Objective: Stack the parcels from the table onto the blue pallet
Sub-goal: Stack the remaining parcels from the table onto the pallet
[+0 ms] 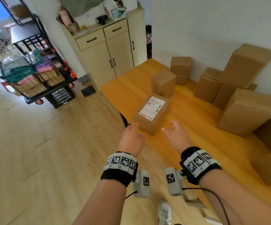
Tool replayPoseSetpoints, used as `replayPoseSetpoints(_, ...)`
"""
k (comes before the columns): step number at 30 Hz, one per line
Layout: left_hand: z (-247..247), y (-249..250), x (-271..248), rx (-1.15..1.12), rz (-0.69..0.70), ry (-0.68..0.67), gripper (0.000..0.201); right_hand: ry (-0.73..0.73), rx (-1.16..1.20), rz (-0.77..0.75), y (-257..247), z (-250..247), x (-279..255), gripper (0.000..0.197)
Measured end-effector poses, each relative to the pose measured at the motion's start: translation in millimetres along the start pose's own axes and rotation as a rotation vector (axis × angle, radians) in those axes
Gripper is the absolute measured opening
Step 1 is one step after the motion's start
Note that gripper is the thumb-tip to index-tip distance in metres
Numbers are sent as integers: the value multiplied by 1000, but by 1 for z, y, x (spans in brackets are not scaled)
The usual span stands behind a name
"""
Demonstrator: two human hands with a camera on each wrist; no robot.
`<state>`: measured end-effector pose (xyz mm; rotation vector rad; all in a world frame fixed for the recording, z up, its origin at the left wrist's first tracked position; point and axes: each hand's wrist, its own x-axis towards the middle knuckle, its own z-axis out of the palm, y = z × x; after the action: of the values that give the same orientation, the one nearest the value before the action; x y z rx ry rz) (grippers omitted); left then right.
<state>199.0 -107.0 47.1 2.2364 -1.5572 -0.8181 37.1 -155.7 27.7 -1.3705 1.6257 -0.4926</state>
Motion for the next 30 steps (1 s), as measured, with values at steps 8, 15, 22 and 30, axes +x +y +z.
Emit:
replayPoseSetpoints(8, -3, -14, 68, -17, 0, -56, 52, -42, -31, 77, -3, 23, 45, 65)
replayPoseSetpoints(15, -6, -22, 133, 0, 8, -202, 54, -34, -63, 178, -17, 38, 67, 68)
replayPoseSetpoints(22, -9, -27, 173, 34, 57, -367, 43, -33, 54, 196, -38, 62, 77, 55)
replayPoseSetpoints(30, -19, -30, 182, -43, 121, -497, 44, 126, 165, 297, -40, 63, 62, 49)
